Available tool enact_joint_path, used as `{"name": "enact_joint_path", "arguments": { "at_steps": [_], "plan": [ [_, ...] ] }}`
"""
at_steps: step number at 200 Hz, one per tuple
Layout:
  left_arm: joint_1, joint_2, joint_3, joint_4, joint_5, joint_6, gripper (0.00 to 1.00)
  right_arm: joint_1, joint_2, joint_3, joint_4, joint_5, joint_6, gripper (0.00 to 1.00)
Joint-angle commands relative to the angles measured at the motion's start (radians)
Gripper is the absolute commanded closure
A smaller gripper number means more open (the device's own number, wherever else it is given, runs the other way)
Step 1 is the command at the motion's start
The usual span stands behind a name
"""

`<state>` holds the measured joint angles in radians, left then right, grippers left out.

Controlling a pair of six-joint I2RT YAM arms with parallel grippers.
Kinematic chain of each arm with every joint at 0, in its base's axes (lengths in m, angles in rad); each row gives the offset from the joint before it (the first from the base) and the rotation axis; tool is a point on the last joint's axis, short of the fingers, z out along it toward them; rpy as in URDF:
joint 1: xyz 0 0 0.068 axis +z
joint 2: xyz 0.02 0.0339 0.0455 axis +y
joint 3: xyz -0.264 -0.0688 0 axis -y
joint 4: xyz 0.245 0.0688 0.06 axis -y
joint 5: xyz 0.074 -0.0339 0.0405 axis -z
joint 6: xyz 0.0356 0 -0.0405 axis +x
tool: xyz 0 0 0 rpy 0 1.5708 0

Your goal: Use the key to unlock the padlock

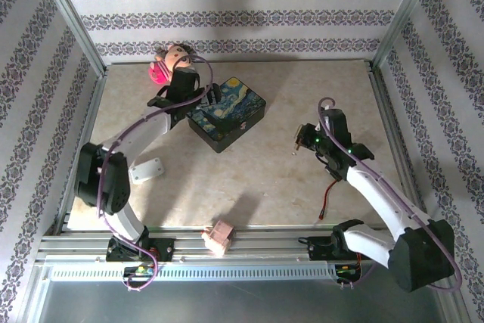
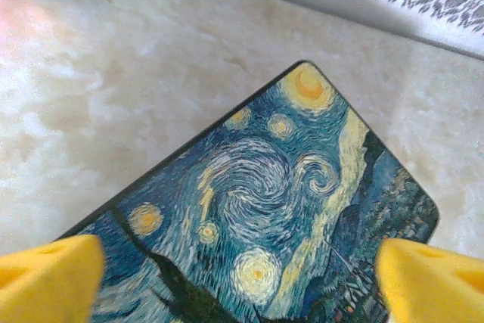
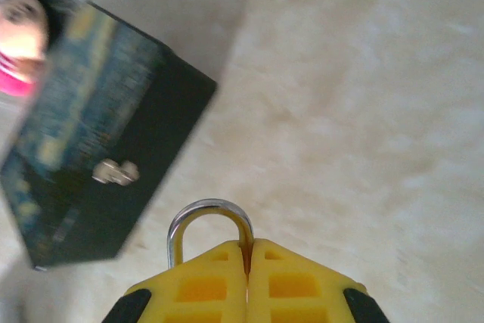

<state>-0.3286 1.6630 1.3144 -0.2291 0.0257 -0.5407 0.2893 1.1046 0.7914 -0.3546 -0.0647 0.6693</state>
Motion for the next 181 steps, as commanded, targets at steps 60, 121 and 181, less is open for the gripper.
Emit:
{"name": "enact_joint_path", "arguments": {
  "at_steps": [60, 121, 181],
  "plan": [
    [0.046, -0.143, -0.236, -0.091, 0.082, -0.201, 0.00, -0.005, 0.251, 0.255, -0.397, 0.065, -0.240, 1.00],
    [0.042, -0.104, -0.294, 0.002, 0.156, -0.237, 0.01, 0.031, 0.510, 0.449, -0.495, 0.114, -0.353, 1.00],
    [0.043, -0.052, -0.287, 0.052, 0.189, -0.250, 0.07, 0.042, 0.808, 0.630, -0.533, 0.124, -0.402, 1.00]
  ]
}}
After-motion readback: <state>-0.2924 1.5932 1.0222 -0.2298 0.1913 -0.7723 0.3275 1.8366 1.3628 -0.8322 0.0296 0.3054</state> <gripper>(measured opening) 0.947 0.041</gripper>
